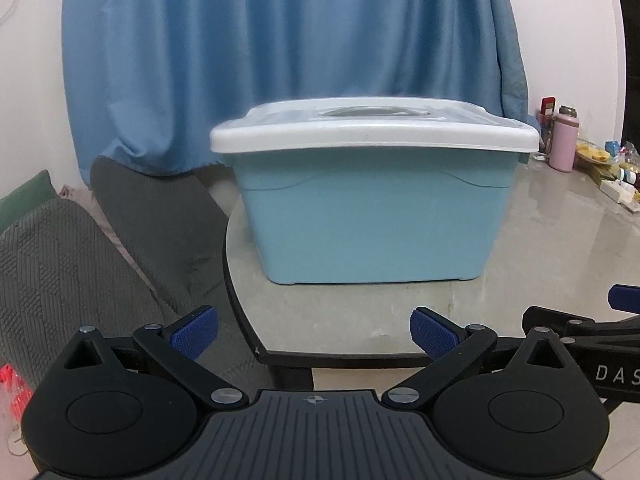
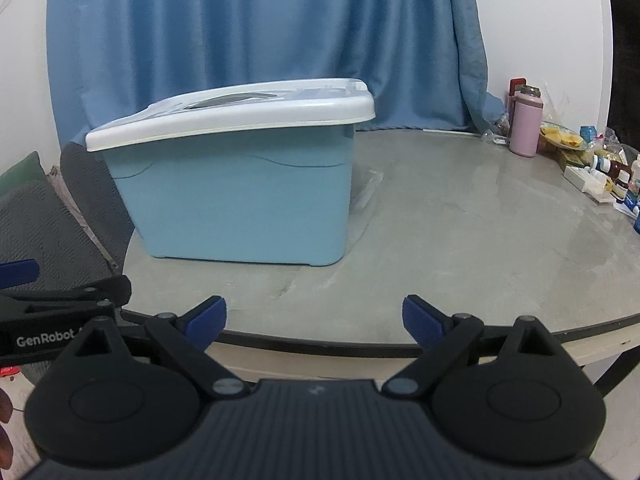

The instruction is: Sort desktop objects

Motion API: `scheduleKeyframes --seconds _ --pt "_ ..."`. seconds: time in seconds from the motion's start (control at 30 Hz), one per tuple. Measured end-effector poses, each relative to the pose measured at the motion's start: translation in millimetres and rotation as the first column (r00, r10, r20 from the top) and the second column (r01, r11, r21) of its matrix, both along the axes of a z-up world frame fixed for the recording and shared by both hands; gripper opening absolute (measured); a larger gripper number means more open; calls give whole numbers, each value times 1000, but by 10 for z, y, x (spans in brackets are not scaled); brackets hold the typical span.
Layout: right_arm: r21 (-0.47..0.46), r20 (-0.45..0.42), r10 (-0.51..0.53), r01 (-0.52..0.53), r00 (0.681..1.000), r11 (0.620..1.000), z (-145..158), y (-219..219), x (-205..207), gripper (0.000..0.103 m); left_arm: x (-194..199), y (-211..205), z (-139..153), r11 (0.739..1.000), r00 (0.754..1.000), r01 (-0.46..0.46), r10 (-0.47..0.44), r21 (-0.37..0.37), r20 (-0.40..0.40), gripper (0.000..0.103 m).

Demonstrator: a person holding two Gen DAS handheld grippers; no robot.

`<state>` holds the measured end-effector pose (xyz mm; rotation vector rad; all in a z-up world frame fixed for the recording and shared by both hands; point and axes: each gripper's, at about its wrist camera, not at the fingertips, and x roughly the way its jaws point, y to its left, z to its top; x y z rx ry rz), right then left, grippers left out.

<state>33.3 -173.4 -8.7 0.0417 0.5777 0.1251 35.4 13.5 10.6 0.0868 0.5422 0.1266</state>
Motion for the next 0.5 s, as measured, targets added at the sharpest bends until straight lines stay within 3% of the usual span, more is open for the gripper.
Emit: scheduleKeyframes --seconds 0.5 --pt "1 -11 -8 8 1000 1000 8 71 -12 95 18 25 -10 1000 1000 3 -4 -11 -15 103"
